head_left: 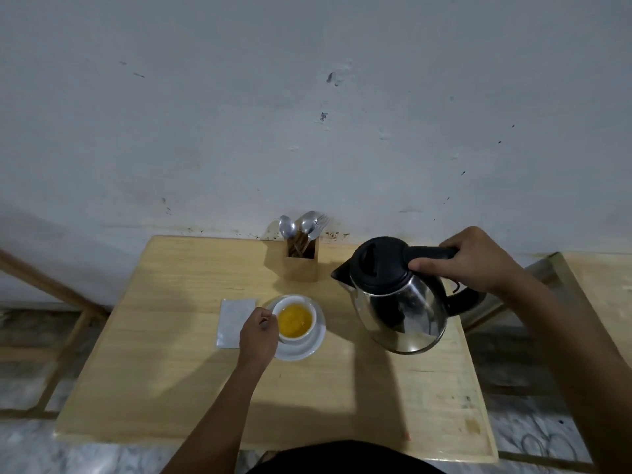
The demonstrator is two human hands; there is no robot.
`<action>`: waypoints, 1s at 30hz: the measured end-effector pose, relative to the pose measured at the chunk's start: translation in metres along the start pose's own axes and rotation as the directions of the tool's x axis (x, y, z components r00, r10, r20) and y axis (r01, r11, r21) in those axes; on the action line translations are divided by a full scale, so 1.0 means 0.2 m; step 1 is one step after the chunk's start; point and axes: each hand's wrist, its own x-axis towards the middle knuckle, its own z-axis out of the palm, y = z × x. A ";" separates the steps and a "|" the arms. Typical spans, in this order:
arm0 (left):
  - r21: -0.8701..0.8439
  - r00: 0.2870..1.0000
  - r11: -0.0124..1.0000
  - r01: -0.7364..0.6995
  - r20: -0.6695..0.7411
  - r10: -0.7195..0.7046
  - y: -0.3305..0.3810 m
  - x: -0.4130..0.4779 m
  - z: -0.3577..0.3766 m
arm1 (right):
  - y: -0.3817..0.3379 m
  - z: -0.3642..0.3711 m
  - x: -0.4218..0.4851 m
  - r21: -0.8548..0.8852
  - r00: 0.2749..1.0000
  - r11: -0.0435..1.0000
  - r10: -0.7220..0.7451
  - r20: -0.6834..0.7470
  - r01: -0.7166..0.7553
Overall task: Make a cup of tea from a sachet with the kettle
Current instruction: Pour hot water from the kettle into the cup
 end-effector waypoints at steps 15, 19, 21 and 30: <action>0.058 0.978 0.998 -0.003 -0.207 0.015 -0.01 -0.02 0.08 | 0.37 0.00 0.17 0.214 0.981 0.964 -0.127 -0.145 0.157; 0.021 0.966 1.000 0.015 -0.259 -0.009 0.00 -0.04 0.11 | 0.42 0.01 0.22 0.243 0.977 0.950 -0.167 -0.133 0.196; 0.023 0.967 0.999 0.035 -0.255 -0.028 0.01 -0.05 0.11 | 0.45 0.00 0.25 0.256 0.977 0.946 -0.173 -0.126 0.201; 0.056 0.951 0.997 0.047 -0.308 -0.028 0.07 -0.08 0.15 | 0.61 -0.04 0.36 0.318 0.978 0.926 -0.176 -0.111 0.203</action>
